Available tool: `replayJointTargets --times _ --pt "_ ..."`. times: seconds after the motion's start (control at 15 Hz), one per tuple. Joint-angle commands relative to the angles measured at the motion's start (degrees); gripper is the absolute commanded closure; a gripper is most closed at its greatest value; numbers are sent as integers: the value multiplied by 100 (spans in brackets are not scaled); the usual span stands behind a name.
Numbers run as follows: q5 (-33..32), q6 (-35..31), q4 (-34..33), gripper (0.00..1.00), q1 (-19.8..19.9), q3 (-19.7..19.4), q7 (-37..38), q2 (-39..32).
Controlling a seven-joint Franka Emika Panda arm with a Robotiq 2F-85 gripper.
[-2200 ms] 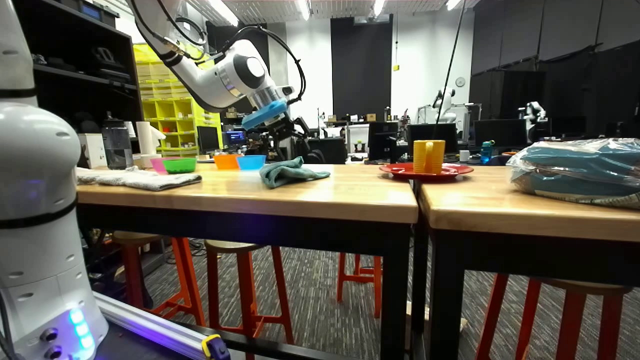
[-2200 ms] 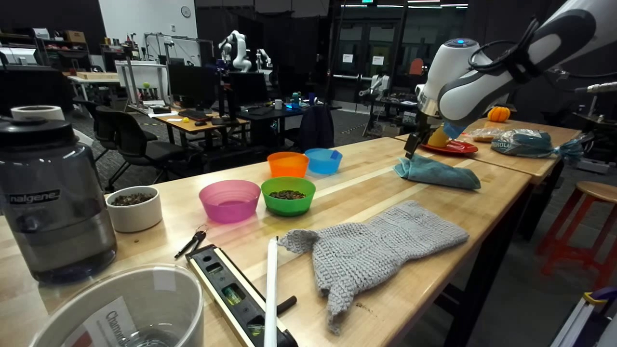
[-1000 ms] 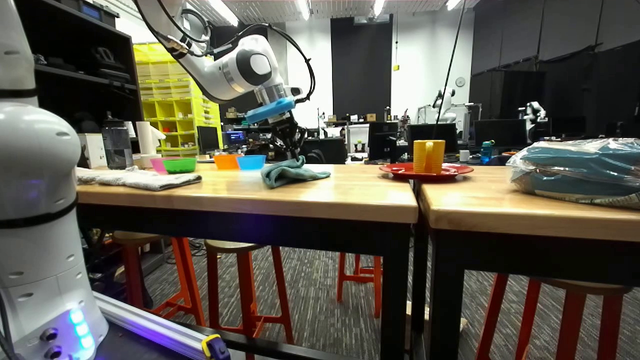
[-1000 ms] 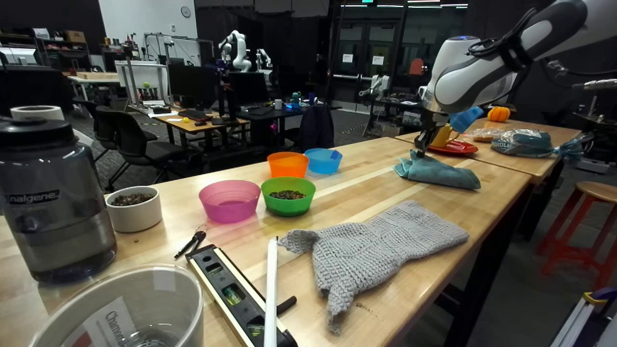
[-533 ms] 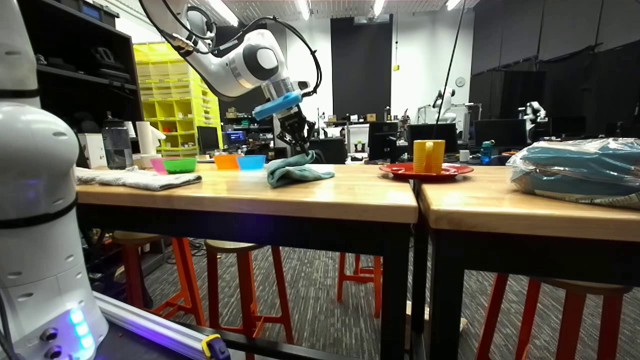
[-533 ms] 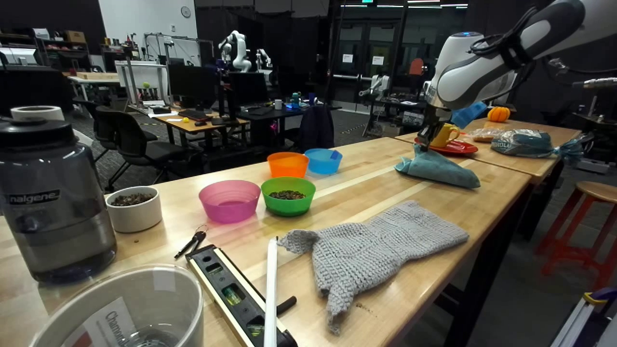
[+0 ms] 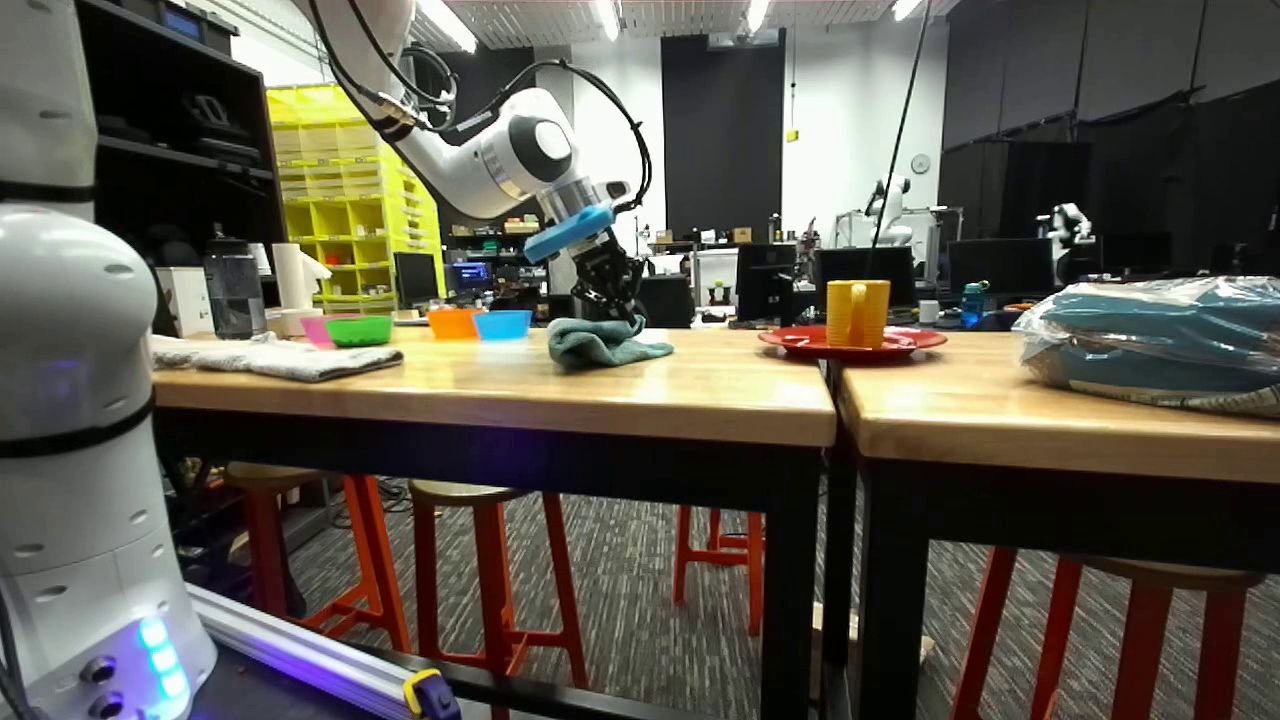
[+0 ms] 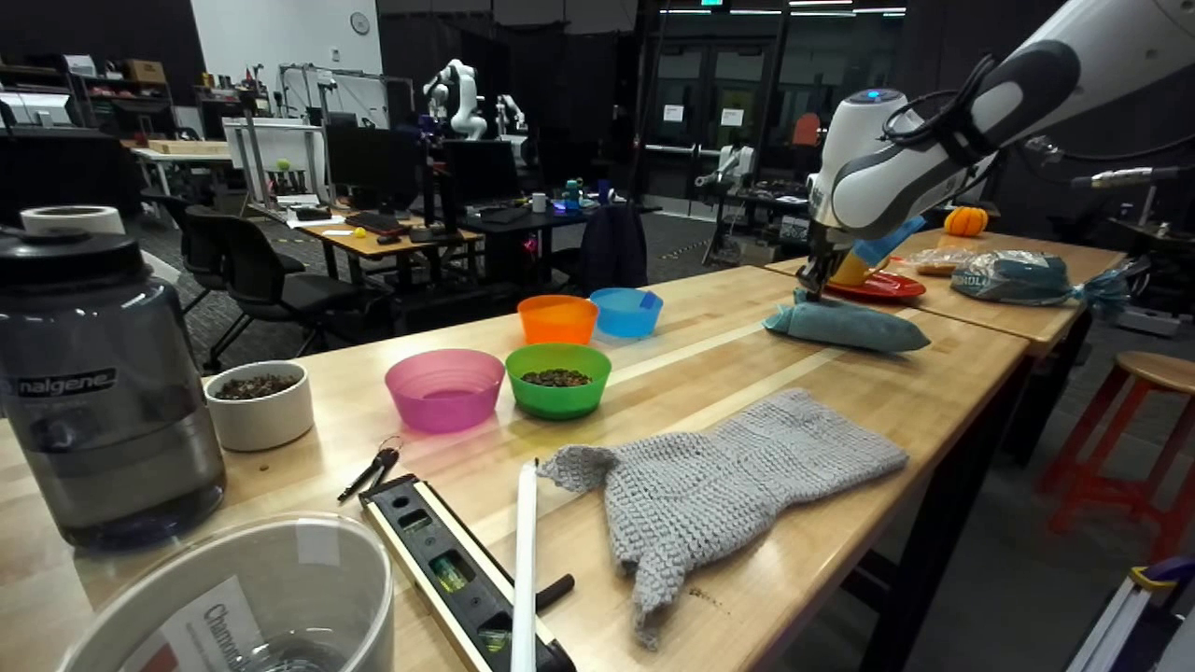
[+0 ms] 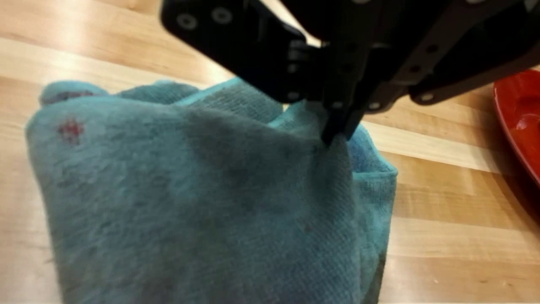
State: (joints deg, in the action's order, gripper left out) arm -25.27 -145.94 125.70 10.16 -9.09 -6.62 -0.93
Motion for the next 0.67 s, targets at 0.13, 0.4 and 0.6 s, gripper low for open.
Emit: replayJointTargets --times 0.13,0.4,0.6 --pt "-163 78 -323 100 -41 -68 262 -436" --pt "-52 74 -336 68 -45 -100 227 -444" --pt "161 97 -218 49 -20 -90 13 -265"
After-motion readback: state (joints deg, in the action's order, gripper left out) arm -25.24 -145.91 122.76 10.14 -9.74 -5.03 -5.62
